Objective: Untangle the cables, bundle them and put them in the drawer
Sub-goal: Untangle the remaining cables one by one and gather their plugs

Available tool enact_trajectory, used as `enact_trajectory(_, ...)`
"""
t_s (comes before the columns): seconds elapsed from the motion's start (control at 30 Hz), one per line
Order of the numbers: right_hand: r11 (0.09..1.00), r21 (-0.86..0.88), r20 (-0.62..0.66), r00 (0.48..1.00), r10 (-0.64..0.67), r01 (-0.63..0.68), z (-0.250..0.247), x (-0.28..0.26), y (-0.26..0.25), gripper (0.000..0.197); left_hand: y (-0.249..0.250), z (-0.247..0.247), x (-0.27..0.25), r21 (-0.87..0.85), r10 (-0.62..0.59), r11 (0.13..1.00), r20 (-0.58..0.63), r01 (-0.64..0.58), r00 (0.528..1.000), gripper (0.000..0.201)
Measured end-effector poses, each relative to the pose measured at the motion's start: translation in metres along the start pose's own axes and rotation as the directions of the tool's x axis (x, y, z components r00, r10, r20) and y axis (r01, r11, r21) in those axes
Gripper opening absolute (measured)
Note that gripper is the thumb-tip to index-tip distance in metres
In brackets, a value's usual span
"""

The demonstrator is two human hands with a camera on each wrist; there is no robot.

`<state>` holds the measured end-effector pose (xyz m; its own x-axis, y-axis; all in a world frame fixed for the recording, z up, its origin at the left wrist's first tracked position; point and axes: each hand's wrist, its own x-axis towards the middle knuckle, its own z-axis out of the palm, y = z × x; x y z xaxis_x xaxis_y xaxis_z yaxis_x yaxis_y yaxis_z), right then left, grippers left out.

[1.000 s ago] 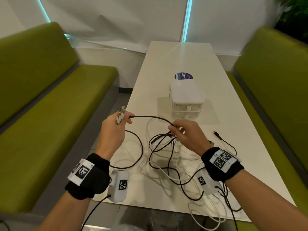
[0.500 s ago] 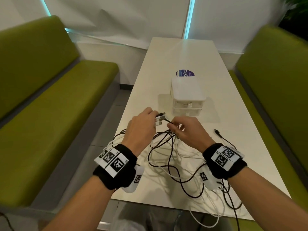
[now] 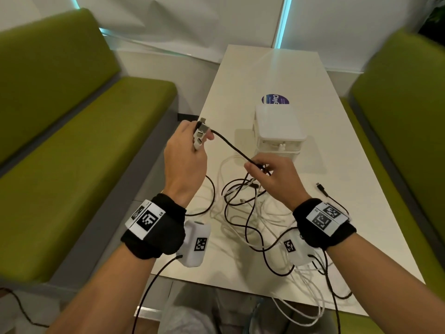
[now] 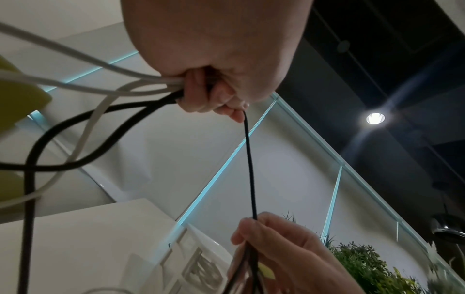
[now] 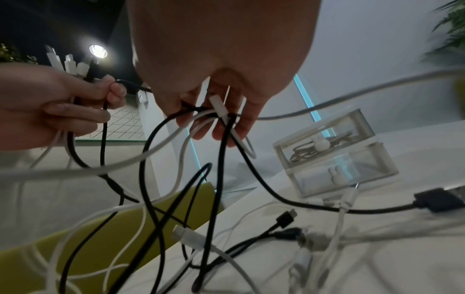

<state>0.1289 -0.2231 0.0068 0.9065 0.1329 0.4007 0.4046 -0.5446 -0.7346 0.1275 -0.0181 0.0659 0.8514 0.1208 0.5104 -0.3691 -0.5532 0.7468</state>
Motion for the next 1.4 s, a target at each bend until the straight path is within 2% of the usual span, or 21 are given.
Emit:
enact_trajectory(0.17,0.992,0.053,0.056,0.992,0.115,-0.118,0.014,-0.009,0.003,0.017,-0.006,-0.002,-0.003,-0.018,-0.031,0.999,-0.003,0.031,1.0,0.026)
enact_trajectory(0.27,0.982,0.027,0.111,0.977,0.184,-0.188,0.006,-0.006,0.001,0.022,-0.013,-0.006,0.003,0.216,-0.066,0.975,0.069,0.05,0.995,0.025)
enact_trajectory(0.33,0.984,-0.066,0.162,0.971,0.173,-0.164,0.0,-0.003,-0.003,0.026,-0.009,-0.008,0.002,0.291,0.036,0.955,0.111,-0.067,0.993,0.042)
enact_trajectory(0.37,0.983,-0.097,0.185,0.968,0.172,-0.156,-0.003,-0.001,-0.006,0.026,-0.003,-0.006,0.0,0.277,0.104,0.949,0.168,-0.149,0.98,0.052)
enact_trajectory(0.43,0.983,-0.1,0.226,0.958,0.176,-0.157,-0.008,0.004,-0.013,0.026,0.006,0.006,-0.005,0.237,0.169,0.935,0.352,-0.263,0.921,0.066)
enact_trajectory(0.5,0.989,-0.081,0.266,0.954,0.137,-0.12,-0.012,0.008,-0.02,0.027,0.008,0.022,-0.007,0.301,0.108,0.903,0.535,-0.308,0.838,0.064)
enact_trajectory(0.53,0.992,-0.068,0.278,0.954,0.117,-0.102,-0.014,0.01,-0.023,0.026,0.006,0.028,-0.008,0.363,0.049,0.876,0.588,-0.318,0.807,0.058)
enact_trajectory(0.6,0.994,-0.045,0.274,0.956,0.108,-0.1,-0.016,0.01,-0.023,0.026,0.001,0.033,-0.008,0.467,-0.036,0.823,0.612,-0.324,0.79,0.04)
enact_trajectory(0.67,0.992,-0.014,0.255,0.959,0.123,-0.124,-0.017,0.008,-0.018,0.025,-0.001,0.033,-0.007,0.493,-0.051,0.806,0.61,-0.328,0.791,0.032)
enact_trajectory(0.77,0.986,0.032,0.227,0.962,0.15,-0.161,-0.014,0.004,-0.009,0.022,0.004,0.032,-0.006,0.46,0.015,0.818,0.583,-0.345,0.812,0.031)
enact_trajectory(0.87,0.986,0.044,0.211,0.966,0.151,-0.164,-0.008,-0.002,-0.003,0.014,0.012,0.027,-0.003,0.381,0.094,0.877,0.462,-0.293,0.882,0.027)
enact_trajectory(0.97,0.979,0.067,0.141,0.973,0.183,-0.193,0.0,-0.008,0.002,0.02,0.021,0.017,0.004,0.244,0.13,0.949,0.279,-0.201,0.952,0.02)
enact_trajectory(1.07,0.966,0.137,0.076,0.974,0.211,-0.22,0.005,-0.011,0.0,0.02,0.022,0.011,0.01,0.208,0.102,0.967,0.215,-0.148,0.971,0.022)
enact_trajectory(1.27,0.992,-0.003,0.096,0.988,0.124,-0.125,0.006,-0.008,0.001,0.005,0.008,-0.001,0.025,0.128,0.0,0.992,0.086,-0.011,0.996,0.026)
enact_trajectory(1.4,0.969,-0.232,0.112,0.987,0.114,-0.086,-0.001,0.008,-0.006,0.009,0.01,-0.004,0.03,0.079,-0.01,0.997,0.079,0.003,0.997,0.028)
